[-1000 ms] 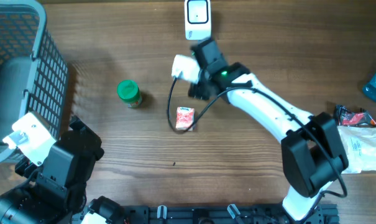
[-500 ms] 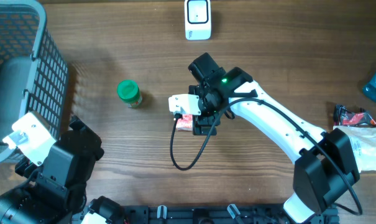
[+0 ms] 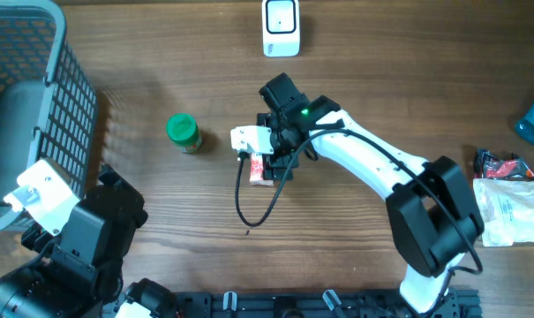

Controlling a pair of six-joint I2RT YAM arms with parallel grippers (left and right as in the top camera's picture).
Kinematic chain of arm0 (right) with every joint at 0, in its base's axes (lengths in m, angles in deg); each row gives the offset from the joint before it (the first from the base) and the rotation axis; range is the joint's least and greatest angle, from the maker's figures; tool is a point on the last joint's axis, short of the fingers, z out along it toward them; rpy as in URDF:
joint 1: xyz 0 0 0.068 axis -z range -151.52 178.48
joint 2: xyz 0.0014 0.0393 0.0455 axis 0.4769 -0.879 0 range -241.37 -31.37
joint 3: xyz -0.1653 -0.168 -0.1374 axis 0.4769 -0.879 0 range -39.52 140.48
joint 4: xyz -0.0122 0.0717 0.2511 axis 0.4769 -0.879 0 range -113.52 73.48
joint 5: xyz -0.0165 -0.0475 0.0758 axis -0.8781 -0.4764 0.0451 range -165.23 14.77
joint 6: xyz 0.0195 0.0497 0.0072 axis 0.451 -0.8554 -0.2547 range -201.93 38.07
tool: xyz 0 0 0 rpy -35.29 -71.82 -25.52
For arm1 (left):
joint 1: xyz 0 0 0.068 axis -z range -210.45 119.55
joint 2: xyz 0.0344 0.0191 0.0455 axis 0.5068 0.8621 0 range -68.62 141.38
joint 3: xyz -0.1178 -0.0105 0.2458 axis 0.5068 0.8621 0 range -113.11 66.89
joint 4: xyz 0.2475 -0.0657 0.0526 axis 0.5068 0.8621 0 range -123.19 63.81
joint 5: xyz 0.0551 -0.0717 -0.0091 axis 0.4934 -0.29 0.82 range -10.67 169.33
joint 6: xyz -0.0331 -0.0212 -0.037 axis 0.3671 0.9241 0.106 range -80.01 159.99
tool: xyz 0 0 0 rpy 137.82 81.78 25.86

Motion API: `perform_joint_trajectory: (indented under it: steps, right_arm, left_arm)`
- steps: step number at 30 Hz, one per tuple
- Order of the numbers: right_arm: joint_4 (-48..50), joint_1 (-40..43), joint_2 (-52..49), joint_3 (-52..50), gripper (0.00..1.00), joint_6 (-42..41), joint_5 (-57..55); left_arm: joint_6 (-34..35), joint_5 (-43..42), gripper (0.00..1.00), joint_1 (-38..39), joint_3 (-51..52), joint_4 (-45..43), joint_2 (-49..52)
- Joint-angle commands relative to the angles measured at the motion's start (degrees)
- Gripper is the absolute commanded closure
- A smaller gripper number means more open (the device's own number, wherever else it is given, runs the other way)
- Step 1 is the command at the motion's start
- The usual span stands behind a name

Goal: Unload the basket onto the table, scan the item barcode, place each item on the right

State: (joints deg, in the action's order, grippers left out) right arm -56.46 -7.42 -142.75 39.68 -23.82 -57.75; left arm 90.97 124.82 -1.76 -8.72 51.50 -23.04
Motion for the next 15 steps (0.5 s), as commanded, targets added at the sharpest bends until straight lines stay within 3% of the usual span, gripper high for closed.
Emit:
perform_joint_trajectory:
  steps: [1, 15]
  right_arm:
    - [0.33, 0.22, -2.91, -0.17, 0.0, -2.82, -2.03]
    - [7.37, 0.17, -3.48, -8.76, 0.0, -4.98, -2.64]
  left_arm:
    - [0.92, 0.13, 0.0, -0.52, -0.42, 0.02, 0.17]
    - [0.92, 0.13, 0.0, -0.52, -0.42, 0.02, 0.17]
